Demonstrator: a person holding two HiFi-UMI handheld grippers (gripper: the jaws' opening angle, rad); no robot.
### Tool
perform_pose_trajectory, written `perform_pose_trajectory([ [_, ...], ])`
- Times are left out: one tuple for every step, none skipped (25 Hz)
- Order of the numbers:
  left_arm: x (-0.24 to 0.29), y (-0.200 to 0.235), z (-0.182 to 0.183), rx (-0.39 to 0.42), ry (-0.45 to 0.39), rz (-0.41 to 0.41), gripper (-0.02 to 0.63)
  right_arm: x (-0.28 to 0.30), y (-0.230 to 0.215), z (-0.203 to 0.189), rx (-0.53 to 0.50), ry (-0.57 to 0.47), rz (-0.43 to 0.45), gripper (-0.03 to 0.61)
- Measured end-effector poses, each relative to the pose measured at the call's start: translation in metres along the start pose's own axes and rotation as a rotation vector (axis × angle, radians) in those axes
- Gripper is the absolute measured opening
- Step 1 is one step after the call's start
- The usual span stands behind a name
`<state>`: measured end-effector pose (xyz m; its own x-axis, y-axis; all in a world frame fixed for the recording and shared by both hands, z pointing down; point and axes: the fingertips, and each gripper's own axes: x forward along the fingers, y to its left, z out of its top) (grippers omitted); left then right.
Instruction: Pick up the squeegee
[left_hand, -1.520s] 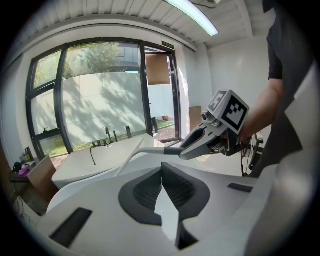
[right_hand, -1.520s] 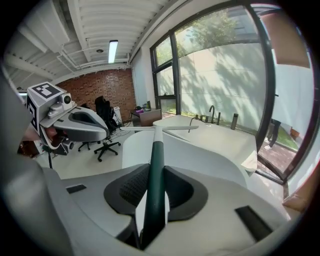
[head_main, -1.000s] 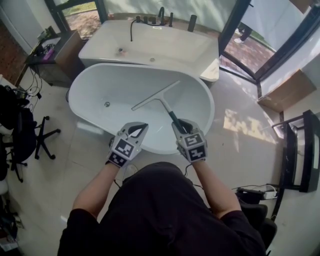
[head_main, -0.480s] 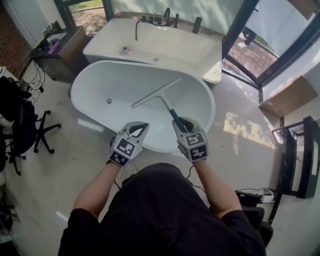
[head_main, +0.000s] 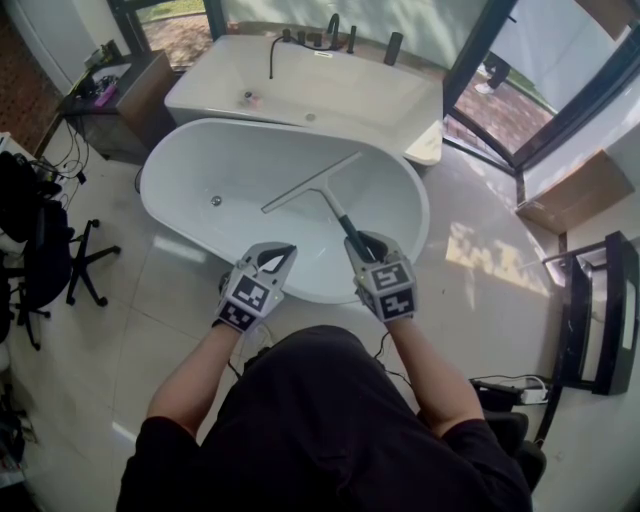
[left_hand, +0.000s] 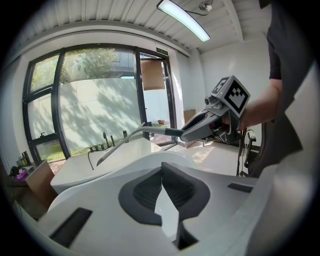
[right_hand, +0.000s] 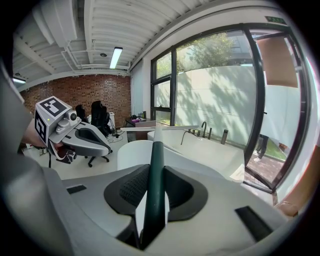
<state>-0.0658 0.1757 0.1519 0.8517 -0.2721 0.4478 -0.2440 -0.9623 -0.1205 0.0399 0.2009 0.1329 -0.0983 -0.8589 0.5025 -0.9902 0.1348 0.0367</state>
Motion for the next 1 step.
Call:
perform_pose_trajectory([
  [-0.0001,0.0001,-0.0006,0.001,0.001,-0.001,0.0,0.0002,0.0003,0.0003,0.0,0.0,0.0,0.097],
])
